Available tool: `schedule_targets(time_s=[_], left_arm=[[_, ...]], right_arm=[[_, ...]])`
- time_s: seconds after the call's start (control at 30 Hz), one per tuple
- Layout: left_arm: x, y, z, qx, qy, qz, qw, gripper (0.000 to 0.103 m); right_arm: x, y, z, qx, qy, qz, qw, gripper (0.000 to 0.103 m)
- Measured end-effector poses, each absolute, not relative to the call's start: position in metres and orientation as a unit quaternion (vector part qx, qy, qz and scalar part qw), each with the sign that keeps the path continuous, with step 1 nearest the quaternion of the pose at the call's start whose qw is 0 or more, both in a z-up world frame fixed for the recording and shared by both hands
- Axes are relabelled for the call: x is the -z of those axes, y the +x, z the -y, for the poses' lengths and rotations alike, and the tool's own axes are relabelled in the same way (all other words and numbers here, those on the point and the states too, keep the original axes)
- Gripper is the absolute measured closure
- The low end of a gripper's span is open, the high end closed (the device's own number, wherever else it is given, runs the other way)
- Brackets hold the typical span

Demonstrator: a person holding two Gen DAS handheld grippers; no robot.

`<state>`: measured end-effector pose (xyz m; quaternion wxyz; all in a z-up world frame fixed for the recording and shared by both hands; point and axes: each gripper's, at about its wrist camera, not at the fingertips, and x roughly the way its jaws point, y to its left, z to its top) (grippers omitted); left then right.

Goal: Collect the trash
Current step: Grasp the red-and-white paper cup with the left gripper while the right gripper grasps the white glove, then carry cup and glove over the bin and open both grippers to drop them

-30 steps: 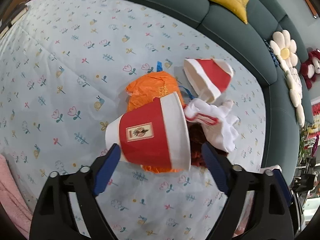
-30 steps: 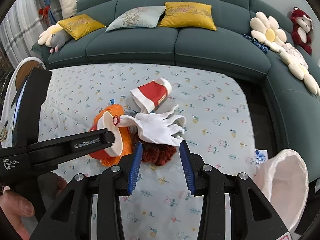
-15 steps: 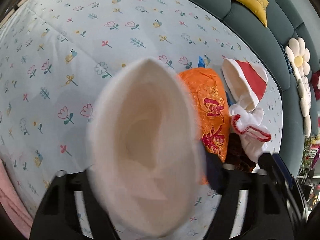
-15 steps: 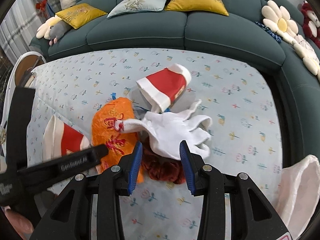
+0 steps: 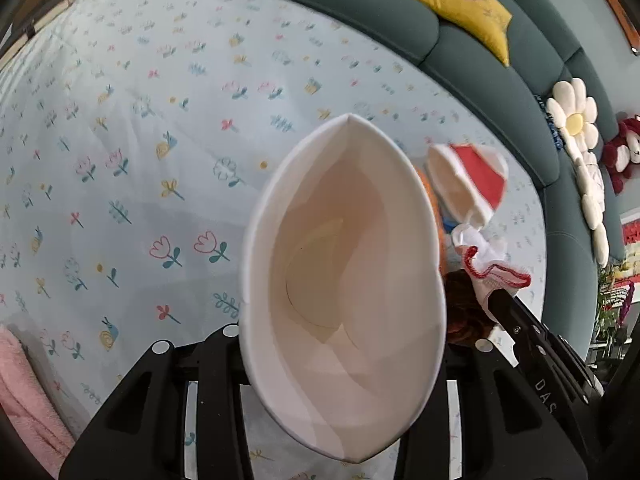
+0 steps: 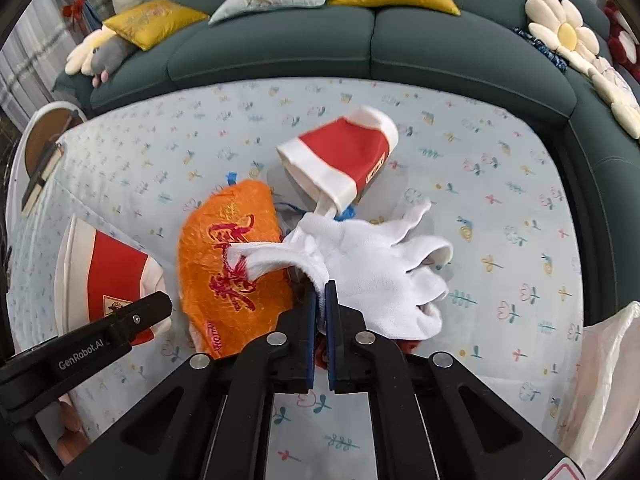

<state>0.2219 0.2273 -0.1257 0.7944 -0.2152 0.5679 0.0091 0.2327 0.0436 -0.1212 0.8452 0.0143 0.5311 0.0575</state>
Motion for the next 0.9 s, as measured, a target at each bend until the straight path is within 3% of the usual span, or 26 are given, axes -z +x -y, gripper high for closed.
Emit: schedule_targets(time_s=[0.3, 0.9], left_arm=[[0.072, 0.206, -0.198, 0.036, -0.191, -0.531, 0.825, 0.067], [0.001, 0.166, -0.063, 0.152, -0.108, -0.497, 0.847, 0.067]], right_arm=[[0.069, 0.204, -0.027, -0.049, 0.018, -0.476, 0.878, 0.099], [-0.019, 0.126, 0.089, 0.019, 0.081, -0.391, 0.917, 0.099]])
